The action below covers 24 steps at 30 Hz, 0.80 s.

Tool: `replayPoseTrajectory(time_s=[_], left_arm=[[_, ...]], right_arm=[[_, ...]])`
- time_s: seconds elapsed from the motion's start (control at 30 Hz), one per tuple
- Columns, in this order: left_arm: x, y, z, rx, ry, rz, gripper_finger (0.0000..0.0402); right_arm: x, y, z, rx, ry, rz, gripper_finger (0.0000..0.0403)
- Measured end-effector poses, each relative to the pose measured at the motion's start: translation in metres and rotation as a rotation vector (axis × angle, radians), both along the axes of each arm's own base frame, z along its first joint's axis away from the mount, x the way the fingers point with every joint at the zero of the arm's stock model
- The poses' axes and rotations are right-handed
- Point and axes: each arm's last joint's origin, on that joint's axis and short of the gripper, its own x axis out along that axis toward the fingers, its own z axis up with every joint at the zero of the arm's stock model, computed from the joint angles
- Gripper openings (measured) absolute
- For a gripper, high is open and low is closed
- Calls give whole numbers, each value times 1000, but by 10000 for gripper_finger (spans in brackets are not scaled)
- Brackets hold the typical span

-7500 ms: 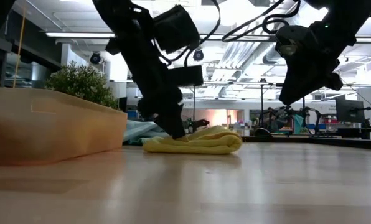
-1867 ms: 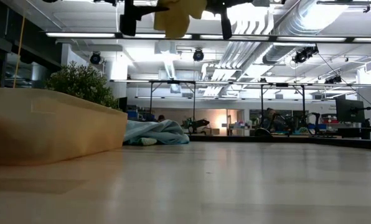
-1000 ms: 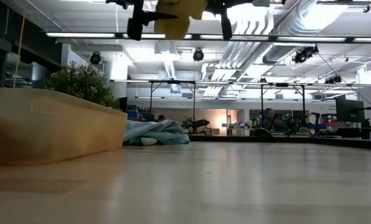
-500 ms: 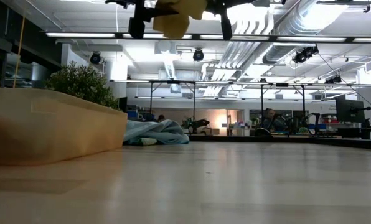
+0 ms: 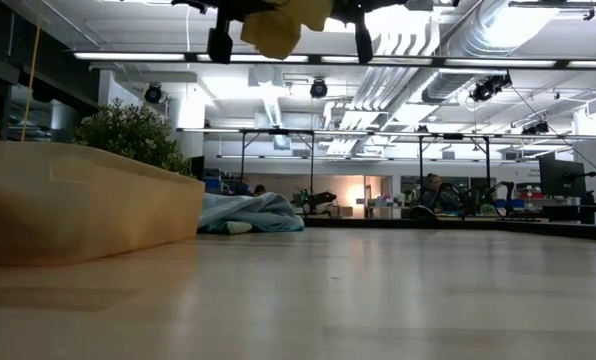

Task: Fold microfiber towels
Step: Put the yellow folded microfiber towel into the orange bin

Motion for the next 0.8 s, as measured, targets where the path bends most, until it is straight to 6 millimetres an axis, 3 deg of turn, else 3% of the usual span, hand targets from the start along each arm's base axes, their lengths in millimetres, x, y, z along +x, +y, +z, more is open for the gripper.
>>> replayPoseTrajectory(time_s=[0.1, 0.23, 0.47, 0.6, 0.8], left_arm=[[-2, 1, 1, 5, 7, -36, 8], [-14, 6, 5, 35, 86, -68, 5], [-70, 10, 25, 107, 252, -45, 2], [-104, 4, 26, 112, 380, -120, 2], [-125, -11, 3, -45, 597, -517, 1]], right_arm=[[-3, 0, 3, -24, 5, 4, 32], [-20, -5, 17, -108, 28, -33, 97], [-64, -16, 46, -175, 47, -122, 203], [-83, -18, 53, -182, 80, -178, 224], [-89, -18, 53, -185, 113, -195, 226]])
